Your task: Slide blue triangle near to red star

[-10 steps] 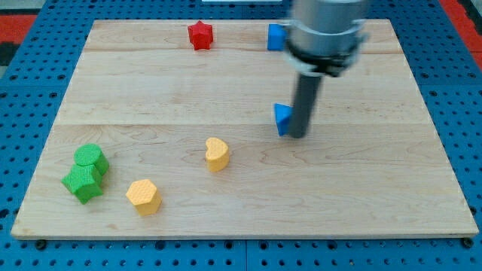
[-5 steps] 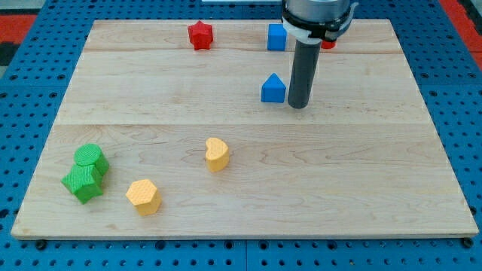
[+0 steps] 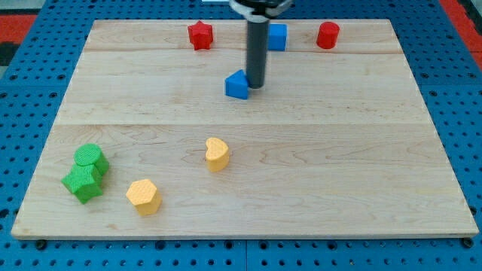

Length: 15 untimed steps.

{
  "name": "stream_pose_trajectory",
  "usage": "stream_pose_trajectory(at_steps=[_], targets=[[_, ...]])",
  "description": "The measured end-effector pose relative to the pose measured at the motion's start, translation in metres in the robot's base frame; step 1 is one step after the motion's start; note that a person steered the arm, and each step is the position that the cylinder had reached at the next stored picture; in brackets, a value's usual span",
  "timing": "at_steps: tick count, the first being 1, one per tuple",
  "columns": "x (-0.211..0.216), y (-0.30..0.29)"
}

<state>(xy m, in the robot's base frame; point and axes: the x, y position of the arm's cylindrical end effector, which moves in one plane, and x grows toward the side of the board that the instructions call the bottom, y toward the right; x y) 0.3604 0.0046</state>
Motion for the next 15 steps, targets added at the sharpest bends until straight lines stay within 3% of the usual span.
stream_pose_trajectory(at_steps=[4, 5, 6, 8, 12, 13, 15], targets=[[0.051, -0.063], [0.028, -0.118], [0.006, -0.135], [0.013, -0.096], [-0.037, -0.057], [-0.047, -0.063], [-0.058, -0.13]])
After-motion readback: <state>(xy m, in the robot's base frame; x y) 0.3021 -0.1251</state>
